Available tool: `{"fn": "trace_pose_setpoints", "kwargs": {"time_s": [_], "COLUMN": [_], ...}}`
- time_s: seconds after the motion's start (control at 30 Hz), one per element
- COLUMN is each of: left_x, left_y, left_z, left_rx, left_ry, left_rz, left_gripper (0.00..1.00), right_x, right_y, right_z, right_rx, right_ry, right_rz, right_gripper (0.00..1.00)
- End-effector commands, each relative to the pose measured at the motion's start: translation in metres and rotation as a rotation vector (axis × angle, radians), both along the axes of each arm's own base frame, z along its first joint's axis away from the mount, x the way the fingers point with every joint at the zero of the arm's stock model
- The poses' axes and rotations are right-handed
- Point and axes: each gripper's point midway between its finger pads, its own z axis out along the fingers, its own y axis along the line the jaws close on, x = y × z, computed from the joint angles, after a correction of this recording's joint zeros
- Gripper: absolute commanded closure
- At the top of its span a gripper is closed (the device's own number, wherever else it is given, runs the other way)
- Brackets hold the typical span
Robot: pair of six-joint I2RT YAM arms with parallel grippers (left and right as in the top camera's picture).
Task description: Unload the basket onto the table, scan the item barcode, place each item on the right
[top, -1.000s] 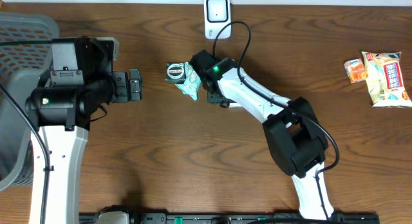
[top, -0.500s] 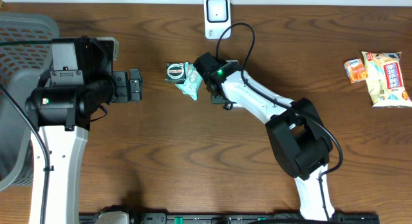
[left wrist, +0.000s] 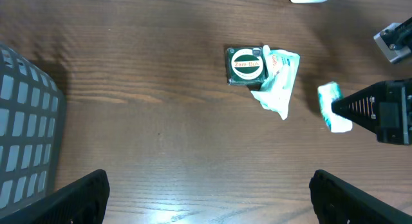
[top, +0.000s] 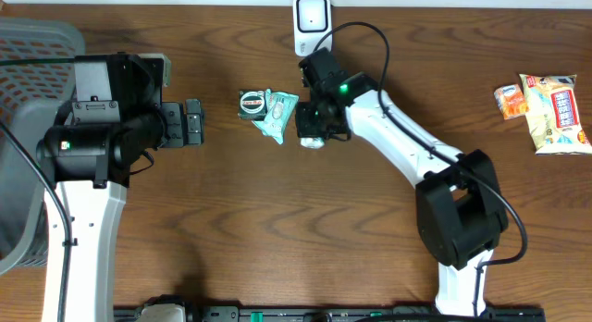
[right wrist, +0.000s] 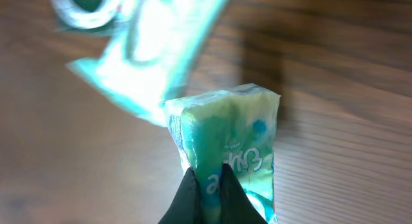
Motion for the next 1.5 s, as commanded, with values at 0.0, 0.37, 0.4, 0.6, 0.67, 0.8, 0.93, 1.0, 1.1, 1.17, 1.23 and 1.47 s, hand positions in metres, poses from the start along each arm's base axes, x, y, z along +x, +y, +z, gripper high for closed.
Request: {"fn": "trace_pose_setpoints", "kwargs": {"time_s": [0.0,0.37,0.4,0.6,0.67,0.8,0.93,1.0,1.1,1.17,1.23,1.47], "left_x": [0.001,0.001,0.001,0.001,0.001,0.001,0.001,0.001,0.001,0.001,0.001,0.001], "left_y": [0.003,0.003,0.003,0.003,0.003,0.003,0.003,0.003,0.003,0.003,0.003,0.003], "left_z": [0.001,0.001,0.001,0.001,0.001,0.001,0.001,0.001,0.001,0.001,0.001,0.001], "left_rx": [0.011,0.011,0.011,0.011,0.011,0.011,0.011,0.011,0.011,0.011,0.011,0.011], "left_ry": [-0.003,-0.003,-0.003,-0.003,-0.003,-0.003,-0.003,-0.003,-0.003,-0.003,-0.003,-0.003], "left_rz": [0.001,0.001,0.001,0.001,0.001,0.001,0.001,0.001,0.001,0.001,0.001,0.001], "left_gripper": [0.02,0.02,0.02,0.02,0.02,0.02,0.02,0.02,0.02,0.02,0.02,0.02], "right_x": [-0.015,-0.009,-0.009,-0.012,-0.013,-0.018,-0.021,-0.022,-0.021,-0.021,-0.022,-0.018], "right_y": [0.025,-0.023,-0.030,-0.068,-0.076,-0.087,-0.088,-0.088,-0.087,-0.087,-0.083,-0.062], "right_z": [0.019,-0.026,-0.031,-0.046,-0.045,-0.038,-0.018,-0.006,0.008,0.010,0.008,0.011], "right_rx": [0.220,0.346,0.346,0.326,0.322,0.313,0.316,0.316,0.292,0.255,0.227,0.227], "right_ry": [0.037,0.140,0.150,0.219,0.240,0.251,0.221,0.186,0.125,0.100,0.086,0.032], "right_rz": [0.183,0.022,-0.002,-0.096,-0.119,-0.121,-0.103,-0.081,-0.052,-0.049,-0.038,0.001], "right_gripper": [0.99,0.96,0.95,0.71,0.57,0.38,0.38,0.38,0.39,0.39,0.37,0.53]}}
